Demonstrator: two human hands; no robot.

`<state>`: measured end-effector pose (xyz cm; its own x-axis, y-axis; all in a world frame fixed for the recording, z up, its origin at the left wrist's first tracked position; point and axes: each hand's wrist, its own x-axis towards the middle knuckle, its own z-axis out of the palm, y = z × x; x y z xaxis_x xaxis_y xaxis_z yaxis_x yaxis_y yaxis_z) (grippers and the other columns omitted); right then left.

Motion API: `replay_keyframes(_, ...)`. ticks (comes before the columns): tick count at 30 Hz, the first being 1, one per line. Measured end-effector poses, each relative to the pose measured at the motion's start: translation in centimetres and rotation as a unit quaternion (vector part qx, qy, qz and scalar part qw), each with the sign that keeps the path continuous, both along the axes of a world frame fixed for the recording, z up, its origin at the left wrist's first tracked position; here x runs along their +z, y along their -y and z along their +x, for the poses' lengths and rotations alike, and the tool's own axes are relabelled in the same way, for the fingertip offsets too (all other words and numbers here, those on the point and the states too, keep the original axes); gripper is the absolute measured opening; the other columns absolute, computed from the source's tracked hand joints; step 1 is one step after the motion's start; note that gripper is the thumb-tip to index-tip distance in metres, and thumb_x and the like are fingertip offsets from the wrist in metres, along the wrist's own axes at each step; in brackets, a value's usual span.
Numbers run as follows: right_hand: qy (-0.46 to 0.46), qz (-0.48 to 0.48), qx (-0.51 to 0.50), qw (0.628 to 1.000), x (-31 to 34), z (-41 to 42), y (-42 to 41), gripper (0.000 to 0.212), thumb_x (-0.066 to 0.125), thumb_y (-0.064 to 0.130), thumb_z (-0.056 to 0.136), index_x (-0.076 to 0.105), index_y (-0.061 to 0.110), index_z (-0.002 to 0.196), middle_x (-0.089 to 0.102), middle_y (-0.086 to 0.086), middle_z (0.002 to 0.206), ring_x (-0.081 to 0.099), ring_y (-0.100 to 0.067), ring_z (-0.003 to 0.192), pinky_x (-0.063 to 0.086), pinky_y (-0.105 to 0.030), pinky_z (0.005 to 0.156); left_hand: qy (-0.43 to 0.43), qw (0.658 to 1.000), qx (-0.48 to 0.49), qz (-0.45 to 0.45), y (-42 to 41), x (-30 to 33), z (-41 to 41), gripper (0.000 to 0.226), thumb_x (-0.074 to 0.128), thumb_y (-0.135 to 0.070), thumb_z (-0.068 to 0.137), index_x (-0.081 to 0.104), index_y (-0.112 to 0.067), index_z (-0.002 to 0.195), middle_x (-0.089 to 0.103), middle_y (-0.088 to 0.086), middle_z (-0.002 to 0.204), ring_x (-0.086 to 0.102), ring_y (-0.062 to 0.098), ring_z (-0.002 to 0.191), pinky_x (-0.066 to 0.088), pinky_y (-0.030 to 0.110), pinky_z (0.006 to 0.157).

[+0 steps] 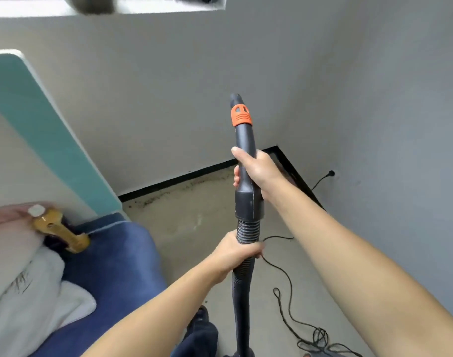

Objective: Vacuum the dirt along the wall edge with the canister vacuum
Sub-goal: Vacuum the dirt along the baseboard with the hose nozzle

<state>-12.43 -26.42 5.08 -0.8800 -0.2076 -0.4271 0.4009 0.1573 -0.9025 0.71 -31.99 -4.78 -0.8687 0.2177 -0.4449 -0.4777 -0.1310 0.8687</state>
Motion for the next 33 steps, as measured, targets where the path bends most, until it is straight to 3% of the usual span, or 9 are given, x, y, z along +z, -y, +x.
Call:
replay_keyframes(3, -0.015, 0.066, 0.1, 0.993, -0.9, -2.7, 4.4, 0.018, 0.064, 0.013, 0.086, 0.046, 0.01, 0.088, 0.053, -0.007, 0.06, 0.051, -0.018, 0.045, 0.049, -0.029, 0.05, 0.012, 0.996, 0.063, -0.062, 2.4, -1.0, -2.3, 0.014, 0.067, -0.013, 0.071, 0.054, -0.014, 0.073, 0.056, -0.005, 0.062, 0.051, 0.01, 0.058, 0.045, 0.019, 0.056)
replay_keyframes(7, -0.026, 0.103, 0.126, 0.986, -2.2, -5.7, 9.1, 0.011, 0.056, 0.007, 0.079, 0.046, 0.012, 0.082, 0.053, -0.007, 0.059, 0.048, -0.018, 0.042, 0.047, -0.027, 0.047, 0.025, 0.99, 0.11, -0.088, 4.9, -2.5, -5.7, 0.015, 0.067, -0.015, 0.073, 0.052, -0.016, 0.075, 0.055, -0.005, 0.066, 0.052, 0.011, 0.061, 0.046, 0.023, 0.061)
replay_keyframes(12, -0.028, 0.116, 0.153, 0.981, -4.7, -10.7, 11.5, 0.01, 0.055, 0.008, 0.079, 0.046, 0.013, 0.079, 0.053, -0.005, 0.054, 0.048, -0.018, 0.04, 0.046, -0.026, 0.046, 0.033, 0.991, 0.09, -0.09, 6.8, -4.8, -10.9, 0.016, 0.07, -0.018, 0.077, 0.054, -0.018, 0.074, 0.057, -0.007, 0.07, 0.055, 0.009, 0.065, 0.047, 0.02, 0.064)
replay_keyframes(16, 0.023, 0.109, 0.164, 0.98, -10.1, -15.1, 11.5, 0.012, 0.054, 0.006, 0.081, 0.044, 0.011, 0.079, 0.051, -0.007, 0.055, 0.047, -0.018, 0.038, 0.046, -0.026, 0.045, 0.065, 0.992, 0.072, -0.084, 7.0, -9.3, -14.8, 0.011, 0.069, -0.016, 0.078, 0.058, -0.014, 0.077, 0.058, -0.004, 0.073, 0.056, 0.01, 0.068, 0.047, 0.021, 0.068)
replay_keyframes(19, 0.063, 0.116, 0.17, 0.977, -16.7, -18.5, 11.2, 0.011, 0.056, 0.005, 0.081, 0.046, 0.011, 0.08, 0.053, -0.007, 0.056, 0.048, -0.018, 0.04, 0.046, -0.026, 0.045, 0.098, 0.989, 0.089, -0.059, 6.1, -14.9, -17.5, 0.019, 0.071, -0.019, 0.077, 0.054, -0.02, 0.07, 0.055, -0.011, 0.066, 0.054, 0.005, 0.062, 0.044, 0.018, 0.062)
replay_keyframes(22, 0.083, 0.13, 0.165, 0.974, -25.2, -21.1, 11.5, 0.011, 0.057, 0.005, 0.082, 0.048, 0.01, 0.08, 0.054, -0.006, 0.056, 0.049, -0.018, 0.039, 0.047, -0.025, 0.045, 0.126, 0.984, 0.118, -0.036, 5.5, -22.5, -19.4, 0.022, 0.073, -0.021, 0.076, 0.052, -0.025, 0.071, 0.054, -0.011, 0.067, 0.053, 0.006, 0.064, 0.045, 0.02, 0.066)
replay_keyframes(27, 0.125, 0.128, 0.152, 0.972, -42.7, -22.6, 13.6, 0.01, 0.06, 0.007, 0.085, 0.051, 0.009, 0.082, 0.055, -0.005, 0.054, 0.051, -0.016, 0.04, 0.049, -0.023, 0.043, 0.164, 0.965, 0.188, -0.075, 6.8, -38.3, -20.5, 0.023, 0.075, -0.028, 0.08, 0.052, -0.025, 0.077, 0.059, -0.008, 0.075, 0.056, 0.009, 0.072, 0.046, 0.022, 0.068)
replay_keyframes(33, 0.169, 0.1, 0.18, 0.964, -60.7, -22.7, 17.0, 0.013, 0.06, 0.006, 0.084, 0.048, 0.006, 0.09, 0.052, -0.008, 0.056, 0.049, -0.017, 0.04, 0.047, -0.024, 0.045, 0.179, 0.96, 0.189, -0.103, 9.5, -54.2, -20.7, 0.025, 0.068, -0.018, 0.081, 0.059, -0.02, 0.057, 0.063, -0.011, 0.054, 0.059, 0.001, 0.054, 0.045, 0.01, 0.052)
